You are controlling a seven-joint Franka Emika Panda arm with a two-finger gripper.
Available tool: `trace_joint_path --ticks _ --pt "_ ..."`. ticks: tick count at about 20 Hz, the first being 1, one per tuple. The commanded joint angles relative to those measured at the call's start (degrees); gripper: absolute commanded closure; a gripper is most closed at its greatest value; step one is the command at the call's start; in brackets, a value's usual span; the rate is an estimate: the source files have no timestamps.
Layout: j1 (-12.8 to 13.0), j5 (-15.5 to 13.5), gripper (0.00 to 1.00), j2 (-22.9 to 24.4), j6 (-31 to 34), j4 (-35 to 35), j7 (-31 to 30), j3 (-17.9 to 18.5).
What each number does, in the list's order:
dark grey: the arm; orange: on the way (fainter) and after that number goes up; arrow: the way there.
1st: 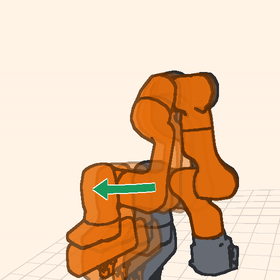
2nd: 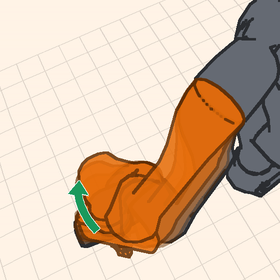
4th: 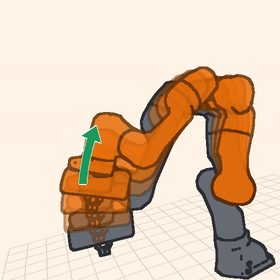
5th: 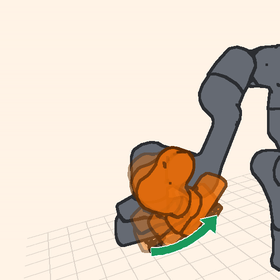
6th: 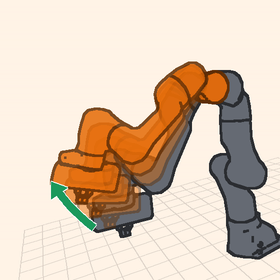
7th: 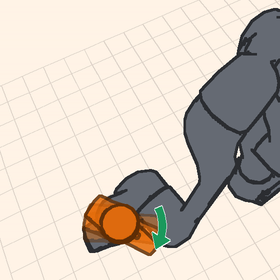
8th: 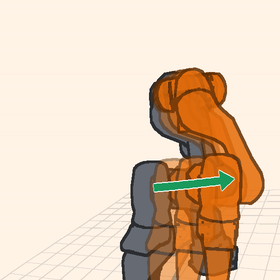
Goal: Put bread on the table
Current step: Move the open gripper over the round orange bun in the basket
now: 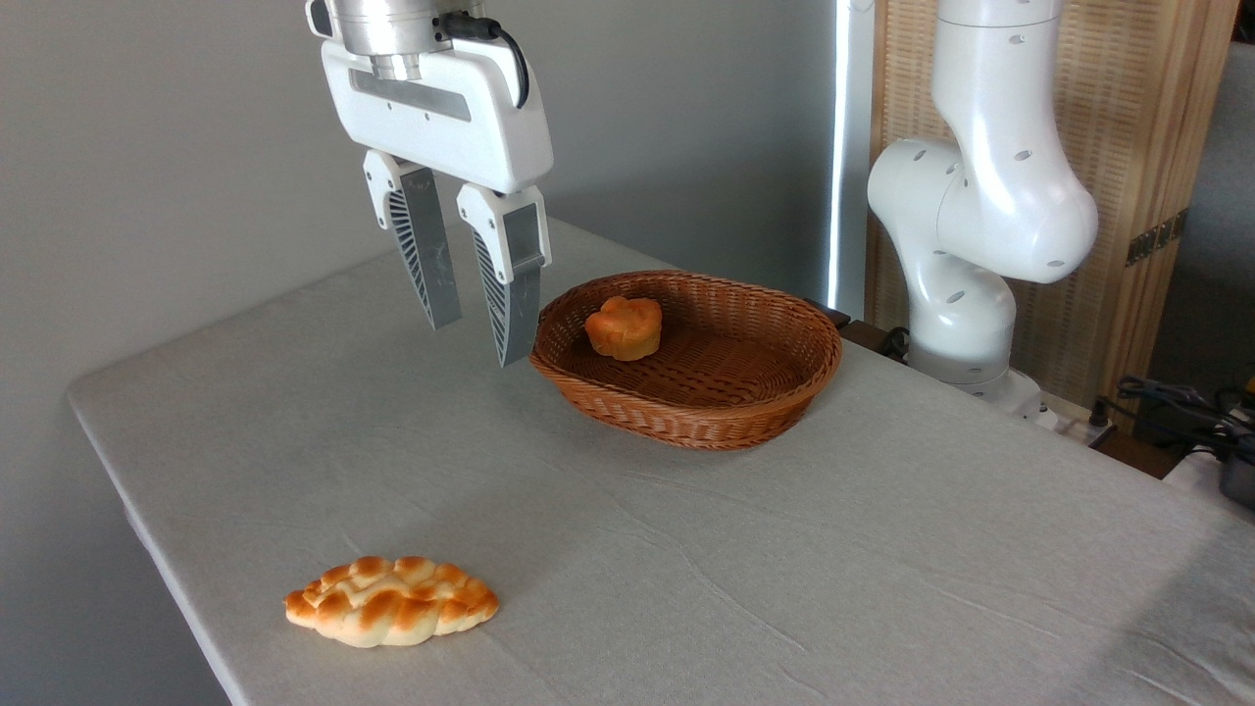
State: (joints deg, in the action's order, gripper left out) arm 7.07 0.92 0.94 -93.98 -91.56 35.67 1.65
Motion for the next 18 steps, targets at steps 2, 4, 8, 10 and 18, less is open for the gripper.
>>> trace_joint_path --ticks 2,4,8,10,18 --pt "0.0 -0.6 0.0 0.2 3.2 0.1 -0.3 0.5" --pt "0.0 -0.6 0.0 0.2 3.2 0.1 -0.3 0.5" --pt "0.0 -0.5 0.0 0.2 3.1 0.1 -0.3 0.5" --pt "0.0 -0.5 0.0 0.2 3.1 0.1 -0.2 0.5" --pt "0.4 -0.5 0.0 1.1 3.5 -0.8 -0.6 -0.4"
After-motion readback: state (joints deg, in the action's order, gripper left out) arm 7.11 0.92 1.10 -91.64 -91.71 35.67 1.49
